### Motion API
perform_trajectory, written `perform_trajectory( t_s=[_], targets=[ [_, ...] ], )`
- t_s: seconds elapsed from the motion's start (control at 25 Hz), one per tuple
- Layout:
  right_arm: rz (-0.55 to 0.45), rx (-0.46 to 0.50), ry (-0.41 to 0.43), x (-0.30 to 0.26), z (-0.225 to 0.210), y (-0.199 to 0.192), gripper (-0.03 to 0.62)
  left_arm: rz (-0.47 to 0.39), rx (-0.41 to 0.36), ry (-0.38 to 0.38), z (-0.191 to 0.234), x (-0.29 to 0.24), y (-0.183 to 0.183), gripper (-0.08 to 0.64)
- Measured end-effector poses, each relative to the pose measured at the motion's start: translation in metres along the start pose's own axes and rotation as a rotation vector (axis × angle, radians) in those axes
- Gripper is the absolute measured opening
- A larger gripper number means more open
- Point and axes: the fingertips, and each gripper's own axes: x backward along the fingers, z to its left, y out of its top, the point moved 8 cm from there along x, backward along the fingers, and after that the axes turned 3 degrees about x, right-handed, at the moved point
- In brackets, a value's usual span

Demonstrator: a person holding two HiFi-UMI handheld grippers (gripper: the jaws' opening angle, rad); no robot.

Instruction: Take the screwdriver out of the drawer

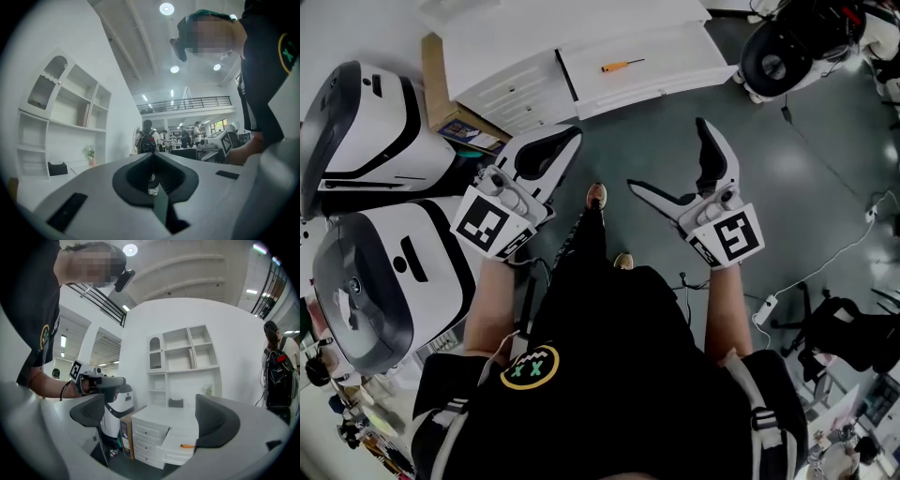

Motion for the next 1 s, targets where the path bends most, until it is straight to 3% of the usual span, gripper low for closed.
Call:
perform_trajectory(
  t_s=[0.4, 1.0],
  targets=[
    [0.038, -0.016, -0.007, -0.062, -0.048, -0.017, 0.581, 0.031, 0.007, -0.005, 0.072, -0.031, -0.017, 0.020],
    [0.075, -0.021, 0.018, -0.131, -0.095, -0.051, 0.581, 0.032, 0.020, -0.027, 0.134, -0.064, -0.038, 0.020]
  ],
)
